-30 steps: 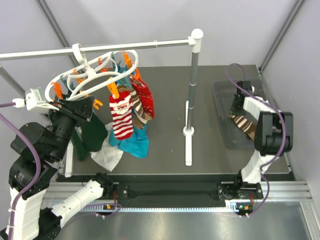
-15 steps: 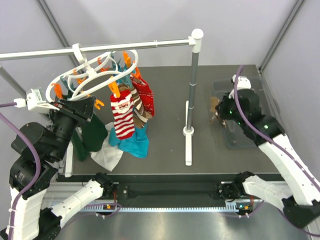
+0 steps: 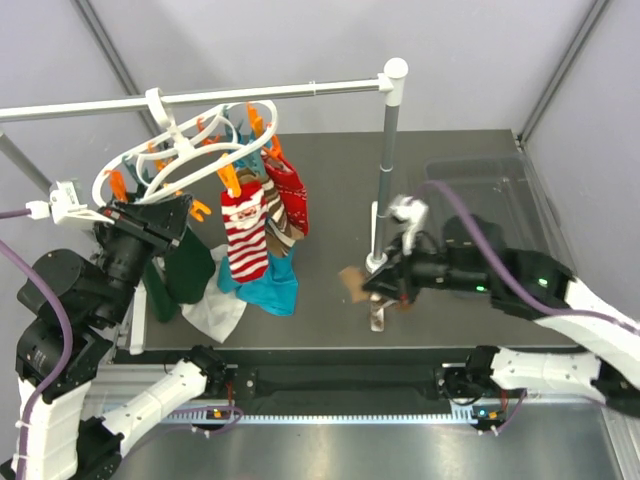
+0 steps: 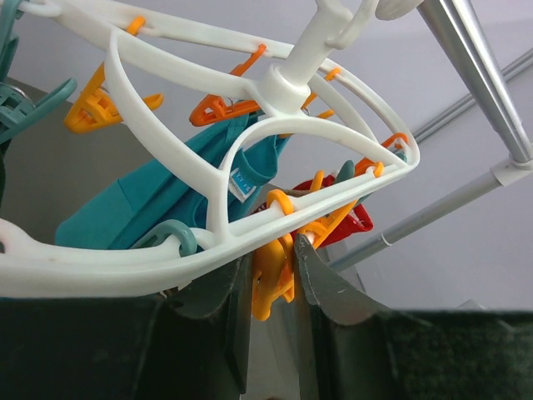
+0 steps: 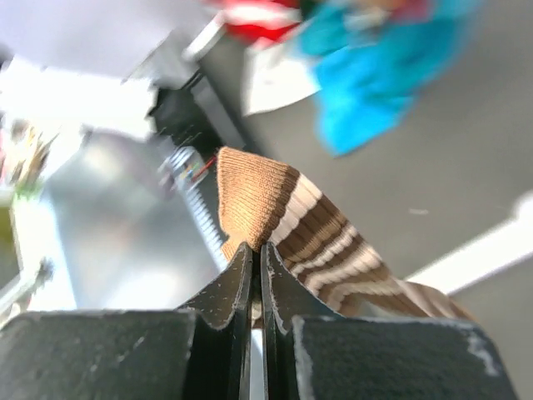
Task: Clip the socks to the hanger
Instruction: Clamp the sock onto the hanger.
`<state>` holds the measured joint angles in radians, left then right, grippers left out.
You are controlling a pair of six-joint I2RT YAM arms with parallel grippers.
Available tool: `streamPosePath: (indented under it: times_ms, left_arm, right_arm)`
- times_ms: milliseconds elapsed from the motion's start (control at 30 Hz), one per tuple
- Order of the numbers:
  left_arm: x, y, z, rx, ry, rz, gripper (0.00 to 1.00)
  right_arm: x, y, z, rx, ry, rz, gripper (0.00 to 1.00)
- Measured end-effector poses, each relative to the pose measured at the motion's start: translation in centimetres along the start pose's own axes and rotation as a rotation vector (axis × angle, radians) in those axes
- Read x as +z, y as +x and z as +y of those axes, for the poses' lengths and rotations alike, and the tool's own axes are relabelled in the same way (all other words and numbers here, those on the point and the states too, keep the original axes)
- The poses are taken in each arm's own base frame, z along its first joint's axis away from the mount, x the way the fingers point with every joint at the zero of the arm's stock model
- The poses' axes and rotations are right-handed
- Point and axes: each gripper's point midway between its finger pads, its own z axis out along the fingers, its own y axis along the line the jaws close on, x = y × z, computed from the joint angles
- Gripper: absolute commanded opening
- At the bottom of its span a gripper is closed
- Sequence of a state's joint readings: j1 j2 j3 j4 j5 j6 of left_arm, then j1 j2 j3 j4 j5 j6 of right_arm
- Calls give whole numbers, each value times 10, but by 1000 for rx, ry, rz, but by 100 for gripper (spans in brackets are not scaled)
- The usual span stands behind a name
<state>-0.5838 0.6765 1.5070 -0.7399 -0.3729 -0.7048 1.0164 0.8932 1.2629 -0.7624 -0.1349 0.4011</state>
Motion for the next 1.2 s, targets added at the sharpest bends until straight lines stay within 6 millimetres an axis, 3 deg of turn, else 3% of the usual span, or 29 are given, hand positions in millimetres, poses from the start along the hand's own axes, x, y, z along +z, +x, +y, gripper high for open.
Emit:
streamPosePath:
  times_ms: [67,233,367,533,633,800,1200]
  left_arm:
    - [0,1,-2,-10,8,6,0]
    - [-3,3,-6,-28,33,22,0]
    - [-10,2,-10,-35,69,24,0]
    - [-17,2,-14,-26,113,18,0]
    - [-17,6,-17,-11,142,30,0]
    - [-16,14,-21,25,189,46,0]
    - [-27,9,-26,91,249,25,0]
  right_arm:
    - [21,6,39,-53,-103,74,0]
    - [76,-1,101,-85,-233,108,0]
    - [104,-22,126,-3,-275,56,0]
    - [128,-65,158,118,-336,-38,0]
    - [140,-81,169,164,-356,-67,0]
    - [154,-90,173,207,-346,-81,0]
    - [156,-108,166,250,-316,-127,0]
